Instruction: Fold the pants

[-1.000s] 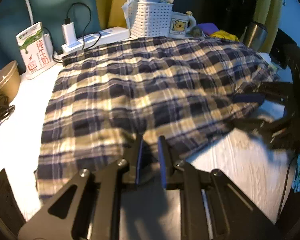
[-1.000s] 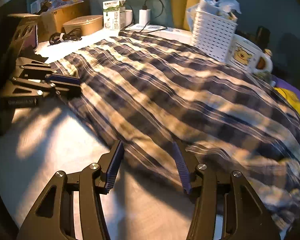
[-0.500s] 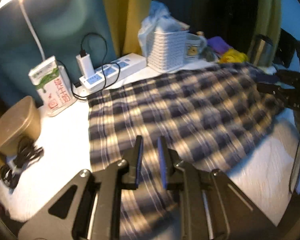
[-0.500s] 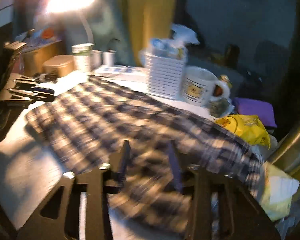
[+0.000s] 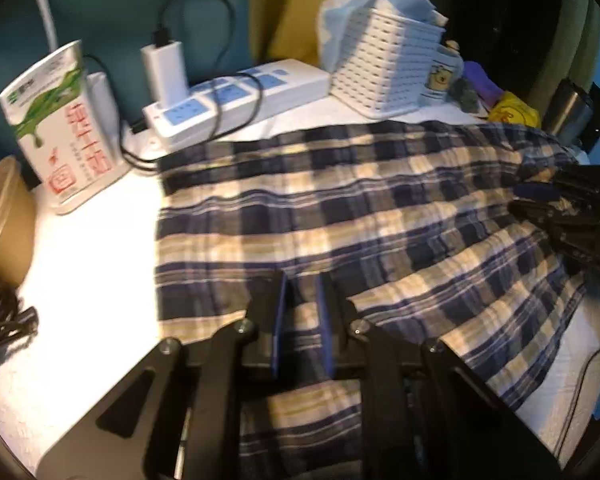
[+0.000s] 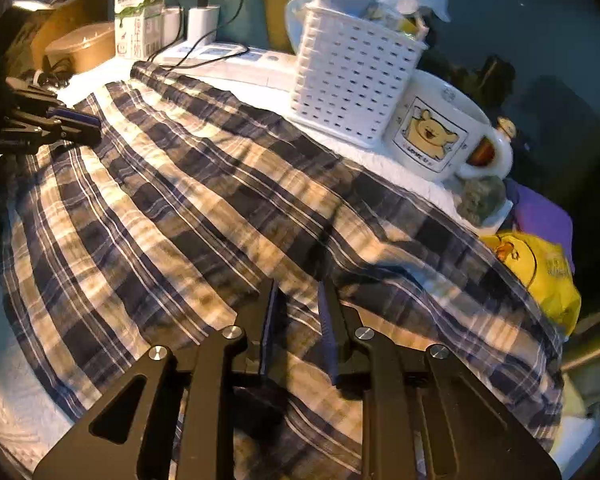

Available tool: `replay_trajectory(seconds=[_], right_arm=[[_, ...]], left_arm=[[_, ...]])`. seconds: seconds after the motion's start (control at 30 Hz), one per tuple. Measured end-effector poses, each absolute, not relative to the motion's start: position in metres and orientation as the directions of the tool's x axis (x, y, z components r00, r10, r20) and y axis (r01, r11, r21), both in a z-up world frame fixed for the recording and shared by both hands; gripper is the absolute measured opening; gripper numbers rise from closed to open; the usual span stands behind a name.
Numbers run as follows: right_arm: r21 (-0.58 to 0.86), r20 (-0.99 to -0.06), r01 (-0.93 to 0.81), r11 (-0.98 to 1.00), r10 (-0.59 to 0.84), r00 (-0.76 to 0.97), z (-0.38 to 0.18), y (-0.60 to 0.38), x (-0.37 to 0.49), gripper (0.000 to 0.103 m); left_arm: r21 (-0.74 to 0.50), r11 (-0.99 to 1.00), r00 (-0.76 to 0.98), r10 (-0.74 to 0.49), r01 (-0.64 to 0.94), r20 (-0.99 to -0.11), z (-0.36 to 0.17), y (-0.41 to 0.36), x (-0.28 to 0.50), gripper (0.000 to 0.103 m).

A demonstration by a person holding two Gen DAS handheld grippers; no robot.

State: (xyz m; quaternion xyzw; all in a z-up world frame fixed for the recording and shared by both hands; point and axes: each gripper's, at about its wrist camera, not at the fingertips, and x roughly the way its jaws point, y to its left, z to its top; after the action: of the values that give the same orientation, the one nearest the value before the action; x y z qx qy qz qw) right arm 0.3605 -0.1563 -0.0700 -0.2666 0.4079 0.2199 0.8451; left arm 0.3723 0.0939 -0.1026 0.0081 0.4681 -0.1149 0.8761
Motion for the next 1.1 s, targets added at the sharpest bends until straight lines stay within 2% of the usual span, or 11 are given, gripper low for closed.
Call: replay_trajectory(seconds=[0.17,0.27,0.37,0.47,0.6,0.73,0.87,0.93,0.97,1.0,1.1], right_arm=[[-0.316,-0.794,-0.498,0.808,0.063,0.605,-0.061,-0.193,0.354,0.023],[-0.290,-0.790,-0.424,0.858,0.036,0.613,-0.049,-0.214,0.355,0.023],[-0.206,-0.763,-0.429,0.879,0.131,0.634,-0.023,-0.205,0.355,0.023],[-0.217,-0.747,-0.476,0.852,0.169,0.643,-0.014,-0.162,0.366,0.023],[-0.150,-0.815,-0.552,0.820,0.214,0.538,-0.039,-0.111,0.403,0.023],[-0.237,-0.817,-0.508,0.828,0.113,0.565,-0.064,-0.092,0.419,0.023],[-0.174,-0.831,-0.465,0.868,0.124,0.543,-0.064,-0.111,0.429,0.023],[-0.244,-0.808,-0.407,0.880,0.048,0.588,-0.059,-0.119,0.428,0.023],[-0.332,-0.768,-0.353,0.875,-0.034,0.639,-0.055,-0.125,0.426,0.023],[-0.344,-0.758,-0.333,0.878,-0.050,0.651,-0.051,-0.132,0.427,0.023],[-0.178,-0.785,-0.332,0.926,0.070,0.616,-0.036,-0.165,0.412,0.023]], left_arm=[[-0.117,0.976,0.545,-0.201,0.185,-0.814,-0.103,0.108,0.370,0.016],[-0.137,0.978,0.543,-0.201,0.156,-0.815,-0.102,0.113,0.373,0.016],[-0.126,0.985,0.589,-0.170,0.116,-0.790,-0.090,0.121,0.371,0.016],[-0.193,0.975,0.629,-0.219,0.111,-0.746,-0.075,0.131,0.373,0.016],[-0.210,0.971,0.599,-0.237,0.117,-0.765,-0.080,0.128,0.391,0.016],[-0.163,0.978,0.541,-0.207,0.128,-0.816,-0.105,0.119,0.397,0.016],[-0.118,0.987,0.567,-0.161,0.111,-0.808,-0.104,0.121,0.391,0.016],[-0.087,0.992,0.582,-0.121,0.086,-0.804,-0.105,0.123,0.388,0.016],[-0.086,0.993,0.586,-0.115,0.077,-0.802,-0.105,0.125,0.387,0.016],[-0.071,0.996,0.590,-0.093,0.060,-0.802,-0.104,0.126,0.385,0.016],[-0.026,0.999,0.623,-0.046,0.041,-0.781,-0.094,0.120,0.373,0.016]])
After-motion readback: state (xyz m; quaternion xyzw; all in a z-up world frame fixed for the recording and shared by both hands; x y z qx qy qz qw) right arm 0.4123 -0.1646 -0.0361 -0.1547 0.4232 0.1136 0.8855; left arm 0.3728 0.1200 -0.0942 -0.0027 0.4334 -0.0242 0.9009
